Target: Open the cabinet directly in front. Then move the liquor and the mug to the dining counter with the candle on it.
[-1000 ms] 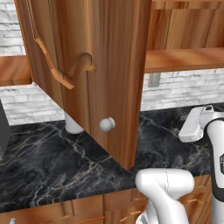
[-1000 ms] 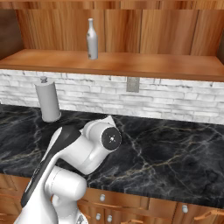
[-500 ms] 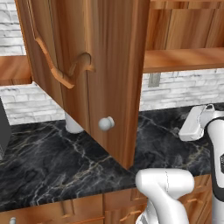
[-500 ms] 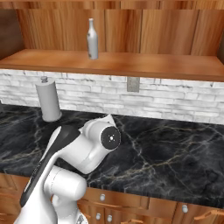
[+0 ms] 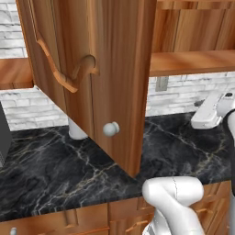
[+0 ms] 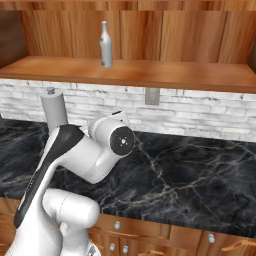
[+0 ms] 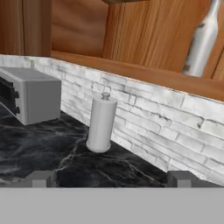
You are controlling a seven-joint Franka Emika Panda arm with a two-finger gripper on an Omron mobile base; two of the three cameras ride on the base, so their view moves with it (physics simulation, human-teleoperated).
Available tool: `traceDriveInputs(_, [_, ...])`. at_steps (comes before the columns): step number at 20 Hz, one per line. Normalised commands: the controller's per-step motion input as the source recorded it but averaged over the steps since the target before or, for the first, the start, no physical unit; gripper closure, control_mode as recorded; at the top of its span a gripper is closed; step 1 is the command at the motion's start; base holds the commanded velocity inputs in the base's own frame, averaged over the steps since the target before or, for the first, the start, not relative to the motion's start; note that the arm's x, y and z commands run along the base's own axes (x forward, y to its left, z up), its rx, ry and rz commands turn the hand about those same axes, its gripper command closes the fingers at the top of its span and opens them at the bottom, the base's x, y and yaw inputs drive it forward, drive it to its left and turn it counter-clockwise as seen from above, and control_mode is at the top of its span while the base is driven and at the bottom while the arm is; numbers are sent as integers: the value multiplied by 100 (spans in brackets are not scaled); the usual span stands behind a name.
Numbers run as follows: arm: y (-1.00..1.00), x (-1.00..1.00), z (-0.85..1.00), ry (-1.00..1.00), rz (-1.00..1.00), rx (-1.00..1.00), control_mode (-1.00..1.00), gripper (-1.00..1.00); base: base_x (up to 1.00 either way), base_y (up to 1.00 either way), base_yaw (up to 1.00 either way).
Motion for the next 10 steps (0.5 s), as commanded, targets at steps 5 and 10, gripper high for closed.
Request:
traceDriveInputs(5, [0,-10,98,0,-2,17,-100,-100,0,0,0])
traceDriveInputs(10, [4,-1,86,0,-5,9,-100,-100,0,0,0])
